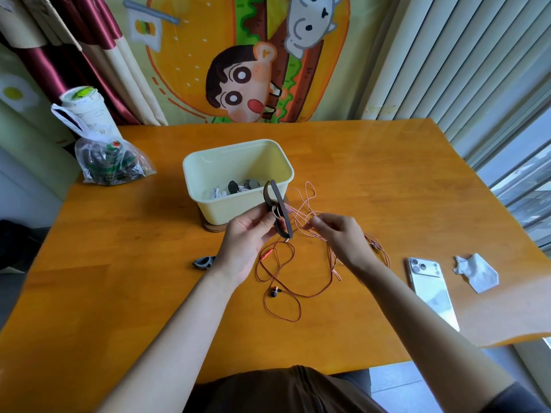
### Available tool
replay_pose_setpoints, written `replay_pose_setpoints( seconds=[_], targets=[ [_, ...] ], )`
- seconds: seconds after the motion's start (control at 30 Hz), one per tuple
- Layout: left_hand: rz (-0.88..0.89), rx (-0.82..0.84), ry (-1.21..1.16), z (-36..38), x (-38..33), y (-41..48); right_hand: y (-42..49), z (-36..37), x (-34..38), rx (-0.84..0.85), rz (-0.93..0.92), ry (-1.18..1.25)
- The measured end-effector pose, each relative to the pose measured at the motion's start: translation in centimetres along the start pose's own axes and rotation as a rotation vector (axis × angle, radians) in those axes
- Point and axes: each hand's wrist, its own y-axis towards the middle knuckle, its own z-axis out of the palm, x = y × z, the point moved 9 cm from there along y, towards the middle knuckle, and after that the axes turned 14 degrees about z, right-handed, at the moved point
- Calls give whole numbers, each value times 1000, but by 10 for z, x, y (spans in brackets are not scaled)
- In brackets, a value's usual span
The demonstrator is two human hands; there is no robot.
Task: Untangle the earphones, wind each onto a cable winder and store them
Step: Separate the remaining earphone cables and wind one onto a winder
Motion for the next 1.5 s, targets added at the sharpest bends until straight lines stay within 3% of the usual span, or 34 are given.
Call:
replay_pose_setpoints(
  seconds=[0.33,0.5,0.6,0.73,0.9,1.27,1.4,1.5],
  targets=[
    [-17,-287,-229,0,5,7,-14,32,6,114,5,41],
    [-6,-365,-119,-10,11,5,-16,35,8,145,18,13],
    [46,-366,146,-21,11,3,-19,37,12,174,11,-12],
    [335,-142,890,-11,-13,5,-27,38,25,170,-89,-159],
    [325,18,1010,-6,-8,7,-19,18,37,128,-188,-384],
    [176,234,832,5,17,-1,-5,-26,62,-65,-318,-413],
    [103,256,616,9,19,-11,3,-32,53,-108,-295,-333],
    [111,183,372,20,9,-14,4,-28,41,-74,-243,-205]
  ],
)
